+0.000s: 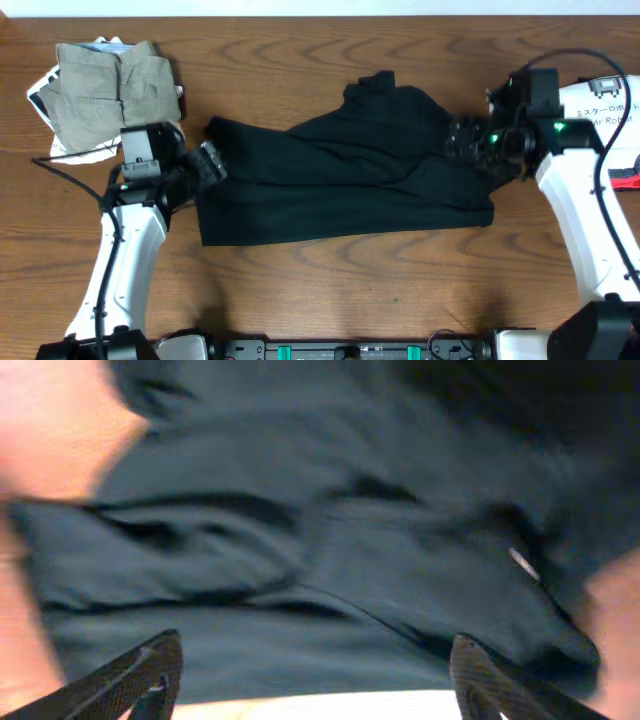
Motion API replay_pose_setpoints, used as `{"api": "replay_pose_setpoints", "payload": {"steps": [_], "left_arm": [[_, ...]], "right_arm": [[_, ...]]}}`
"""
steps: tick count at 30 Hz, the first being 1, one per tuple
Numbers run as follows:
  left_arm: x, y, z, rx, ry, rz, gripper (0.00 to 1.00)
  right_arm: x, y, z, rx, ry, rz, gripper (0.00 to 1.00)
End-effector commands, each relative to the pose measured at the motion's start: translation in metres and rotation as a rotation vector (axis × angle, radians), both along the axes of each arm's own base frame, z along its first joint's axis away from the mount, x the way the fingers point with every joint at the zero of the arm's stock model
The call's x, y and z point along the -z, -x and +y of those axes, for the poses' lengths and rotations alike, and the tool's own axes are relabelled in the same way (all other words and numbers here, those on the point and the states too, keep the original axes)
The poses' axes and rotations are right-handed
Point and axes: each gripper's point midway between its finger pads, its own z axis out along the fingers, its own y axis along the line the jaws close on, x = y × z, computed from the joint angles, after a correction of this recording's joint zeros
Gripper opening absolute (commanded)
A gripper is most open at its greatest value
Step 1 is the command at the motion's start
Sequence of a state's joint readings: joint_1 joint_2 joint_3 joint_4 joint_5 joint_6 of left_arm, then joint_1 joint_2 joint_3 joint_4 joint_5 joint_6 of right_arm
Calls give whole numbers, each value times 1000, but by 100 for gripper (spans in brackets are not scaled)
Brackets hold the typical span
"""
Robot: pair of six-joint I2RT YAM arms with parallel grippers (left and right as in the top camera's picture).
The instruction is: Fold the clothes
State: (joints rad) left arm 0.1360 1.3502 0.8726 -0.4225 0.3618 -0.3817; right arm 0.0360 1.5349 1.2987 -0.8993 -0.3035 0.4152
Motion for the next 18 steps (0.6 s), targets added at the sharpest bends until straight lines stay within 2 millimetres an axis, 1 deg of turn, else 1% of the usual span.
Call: {"api": "replay_pose_setpoints", "payload": {"steps": [1, 3, 4, 6, 8, 11, 14, 16, 18], "left_arm": [[-42, -20, -10, 55, 38, -108, 85], [-51, -26, -11, 59, 35, -130, 86], [-52, -27, -12, 58, 37, -131, 86], [-51, -31, -14, 64, 40, -125, 86], [-42, -32, -19, 76, 45, -101, 86], [-24, -33, -27, 108, 45, -51, 87], [-3, -34, -32, 123, 50, 6, 92], [9, -35, -31, 121, 52, 34, 95], [19, -36, -27, 106, 34, 62, 97]], "right_arm": [[-31, -24, 36, -138, -52, -80, 85], [-41, -41, 52, -151, -50, -102, 85], [-44, -48, 60, -160, -53, -108, 85], [-46, -67, 84, -196, -74, -115, 86], [-41, -85, 103, -229, -80, -112, 86], [-24, -109, 126, -264, -85, -72, 87], [-13, -130, 147, -292, -103, -60, 87], [-5, -145, 156, -284, -101, -58, 86], [9, -157, 156, -229, -69, -45, 85]]}}
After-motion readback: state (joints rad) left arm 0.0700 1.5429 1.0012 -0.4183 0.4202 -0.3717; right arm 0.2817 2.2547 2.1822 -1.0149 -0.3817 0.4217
